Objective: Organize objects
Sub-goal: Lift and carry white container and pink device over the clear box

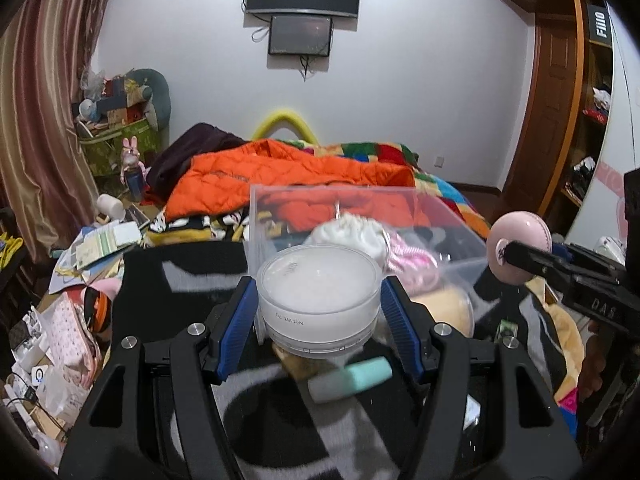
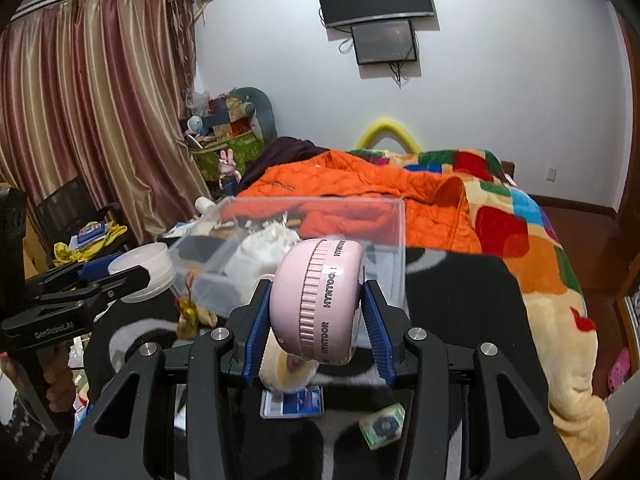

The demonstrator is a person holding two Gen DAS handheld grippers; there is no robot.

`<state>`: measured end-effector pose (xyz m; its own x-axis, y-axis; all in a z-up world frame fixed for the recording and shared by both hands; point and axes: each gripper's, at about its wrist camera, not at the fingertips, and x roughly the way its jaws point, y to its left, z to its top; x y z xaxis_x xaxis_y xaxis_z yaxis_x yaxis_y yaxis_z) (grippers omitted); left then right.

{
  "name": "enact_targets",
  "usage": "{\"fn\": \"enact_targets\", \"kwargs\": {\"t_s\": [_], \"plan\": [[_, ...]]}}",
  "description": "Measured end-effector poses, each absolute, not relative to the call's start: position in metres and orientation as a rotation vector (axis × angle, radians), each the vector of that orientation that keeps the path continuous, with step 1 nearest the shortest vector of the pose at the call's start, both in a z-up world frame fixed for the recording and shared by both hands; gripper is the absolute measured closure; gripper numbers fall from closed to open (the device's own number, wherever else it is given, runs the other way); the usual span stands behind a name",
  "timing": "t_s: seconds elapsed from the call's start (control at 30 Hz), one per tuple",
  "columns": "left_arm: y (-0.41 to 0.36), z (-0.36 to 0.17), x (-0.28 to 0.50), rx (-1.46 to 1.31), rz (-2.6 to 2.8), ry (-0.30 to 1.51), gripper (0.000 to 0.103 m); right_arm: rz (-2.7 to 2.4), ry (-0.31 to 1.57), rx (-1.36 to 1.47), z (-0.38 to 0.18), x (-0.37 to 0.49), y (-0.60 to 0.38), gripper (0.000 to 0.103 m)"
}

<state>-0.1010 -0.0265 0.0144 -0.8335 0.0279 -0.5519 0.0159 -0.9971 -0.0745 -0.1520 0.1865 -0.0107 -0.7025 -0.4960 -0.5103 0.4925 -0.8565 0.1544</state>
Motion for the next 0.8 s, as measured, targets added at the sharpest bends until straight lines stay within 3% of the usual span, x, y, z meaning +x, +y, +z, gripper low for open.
{"fn": "enact_targets", "kwargs": {"t_s": [0.4,0.8], "plan": [[-0.032,0.035,-0.134,-0.828,3.015,-0.147,0.04,-2.463,-0.049,0.737,-0.002,-0.187,0.155,0.062],[-0.036,0.008,-0.168,-0.909,3.029,-0.137,0.04,-2.444,-0.09,0.849,-0.029,-0.216,0.145,0.062]]}}
